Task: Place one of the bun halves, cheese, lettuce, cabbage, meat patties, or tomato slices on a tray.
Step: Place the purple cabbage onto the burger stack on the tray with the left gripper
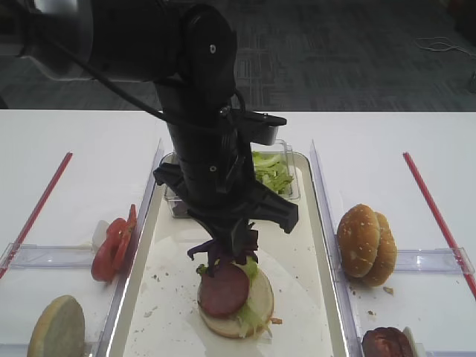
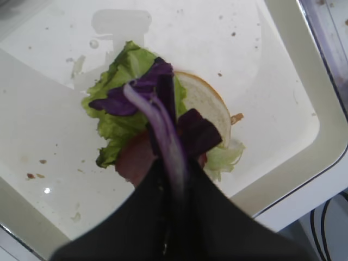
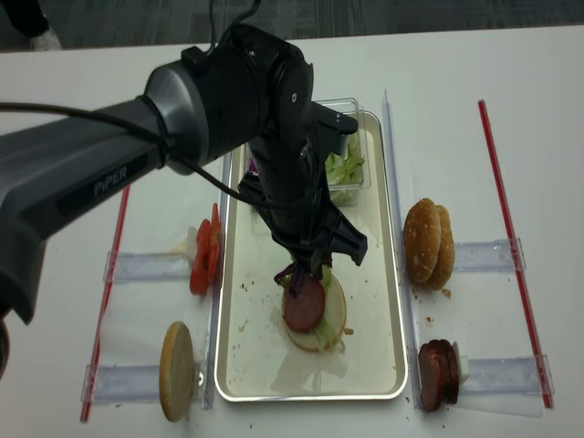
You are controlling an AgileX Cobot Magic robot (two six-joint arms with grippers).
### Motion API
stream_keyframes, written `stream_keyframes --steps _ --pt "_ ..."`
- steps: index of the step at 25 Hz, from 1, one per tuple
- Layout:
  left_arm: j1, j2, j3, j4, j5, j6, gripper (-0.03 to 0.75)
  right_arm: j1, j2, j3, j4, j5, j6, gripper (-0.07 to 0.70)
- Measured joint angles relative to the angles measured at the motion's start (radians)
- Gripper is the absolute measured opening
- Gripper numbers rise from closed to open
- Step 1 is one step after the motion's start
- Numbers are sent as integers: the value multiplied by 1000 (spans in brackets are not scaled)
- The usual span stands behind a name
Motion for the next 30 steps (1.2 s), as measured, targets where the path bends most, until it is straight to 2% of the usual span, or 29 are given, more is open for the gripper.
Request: stream_keyframes --steps 30 --pt "0 51 2 -4 -17 0 71 0 0 0 0 0 0 387"
